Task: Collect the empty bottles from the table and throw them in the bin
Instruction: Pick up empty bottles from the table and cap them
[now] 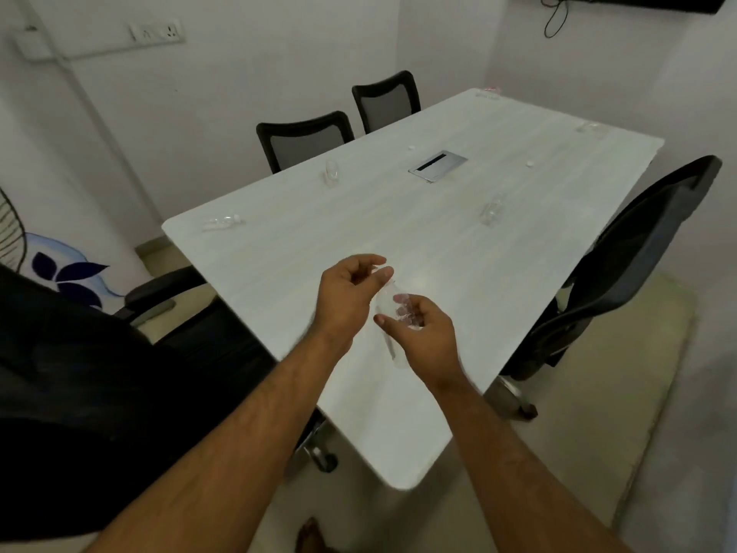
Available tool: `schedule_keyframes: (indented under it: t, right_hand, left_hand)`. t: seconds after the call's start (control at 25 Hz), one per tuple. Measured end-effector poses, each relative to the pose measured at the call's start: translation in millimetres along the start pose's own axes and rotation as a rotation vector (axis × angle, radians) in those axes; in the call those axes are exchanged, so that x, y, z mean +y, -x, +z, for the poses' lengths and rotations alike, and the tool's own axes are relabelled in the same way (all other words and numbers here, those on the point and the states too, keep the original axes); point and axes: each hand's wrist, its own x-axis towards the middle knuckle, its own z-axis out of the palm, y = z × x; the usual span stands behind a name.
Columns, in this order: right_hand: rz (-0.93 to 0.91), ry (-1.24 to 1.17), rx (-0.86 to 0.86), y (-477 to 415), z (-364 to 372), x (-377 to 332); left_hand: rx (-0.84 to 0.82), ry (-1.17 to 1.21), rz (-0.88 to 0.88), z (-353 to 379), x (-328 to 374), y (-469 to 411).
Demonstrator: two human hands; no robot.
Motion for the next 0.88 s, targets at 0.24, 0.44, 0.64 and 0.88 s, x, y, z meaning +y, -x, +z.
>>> schedule_keyframes:
  t: [0.24,0.44,0.64,0.88]
  right_hand:
    - [-0.084,-0.022,-0.001,66.7,34.0,-22.8]
    - [-0.07,-0.101,-0.172,144.9,85.6,-50.0]
    - [0.047,-0.281,-0.479,238.4,164.8,-62.8]
    - [0.224,-0.347,-0.756,329.1,310.1,-80.0]
  left_hand:
    - [0.158,0.081,-0.035,-42.0,15.3,69.9]
    - [0.384,-0.195,0.1,-105.3,39.7,148.6]
    - [0.128,0.006,0.055,-233.2,43.9,239.0]
    - [0.241,-0.011,0.021,-403.0,35.7,313.7]
